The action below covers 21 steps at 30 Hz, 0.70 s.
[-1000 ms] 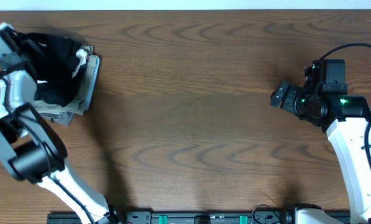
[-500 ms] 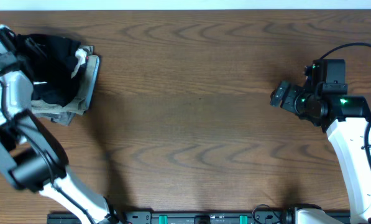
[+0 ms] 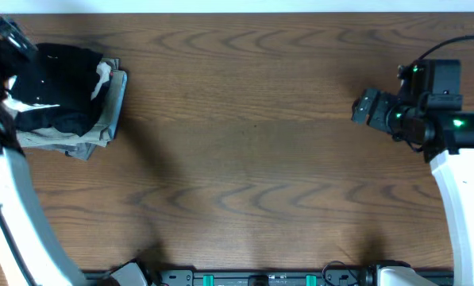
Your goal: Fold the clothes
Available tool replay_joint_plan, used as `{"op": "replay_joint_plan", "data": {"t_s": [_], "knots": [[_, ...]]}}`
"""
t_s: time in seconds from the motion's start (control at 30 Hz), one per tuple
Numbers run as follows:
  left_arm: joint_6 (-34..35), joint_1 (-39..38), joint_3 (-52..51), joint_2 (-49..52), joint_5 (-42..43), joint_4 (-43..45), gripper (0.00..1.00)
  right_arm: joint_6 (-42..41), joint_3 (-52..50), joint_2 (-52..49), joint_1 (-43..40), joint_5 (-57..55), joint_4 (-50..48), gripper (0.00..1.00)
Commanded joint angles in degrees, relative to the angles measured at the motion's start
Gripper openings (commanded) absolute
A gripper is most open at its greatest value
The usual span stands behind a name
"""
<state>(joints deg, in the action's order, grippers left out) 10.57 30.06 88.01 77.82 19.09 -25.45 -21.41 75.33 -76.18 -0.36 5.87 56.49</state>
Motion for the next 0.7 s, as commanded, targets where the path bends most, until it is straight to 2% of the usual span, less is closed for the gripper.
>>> {"op": "replay_joint_plan", "data": {"t_s": [0.0, 0.1, 0.23, 0.5, 0.67], "knots": [[0.46, 0.09, 0.17, -4.5, 14.64, -2.97, 0.98, 1.38, 3.02, 2.19, -0.48, 0.2, 1.86, 0.99], [-1.64, 0.09, 0.17, -8.74, 19.32, -6.12, 0.98, 3.02, 4.42, 4.31, -0.48, 0.66, 4.76, 0.96], [-4.13, 0.09, 0.17, -15.43, 19.21, -12.04, 0.98, 6.93, 4.61, 9.05, -0.46, 2.08, 7.32, 0.86], [-4.83, 0.09, 0.17, -31.85, 20.02, -22.16, 0.98, 6.93, 4.59, 21.0, -0.46, 2.03, 7.58, 0.87], [-5.86, -0.98, 0.13, -38.99, 28.26, -27.96, 0.98, 6.93, 4.57, 25.62, -0.46, 1.9, 7.63, 0.87]]}}
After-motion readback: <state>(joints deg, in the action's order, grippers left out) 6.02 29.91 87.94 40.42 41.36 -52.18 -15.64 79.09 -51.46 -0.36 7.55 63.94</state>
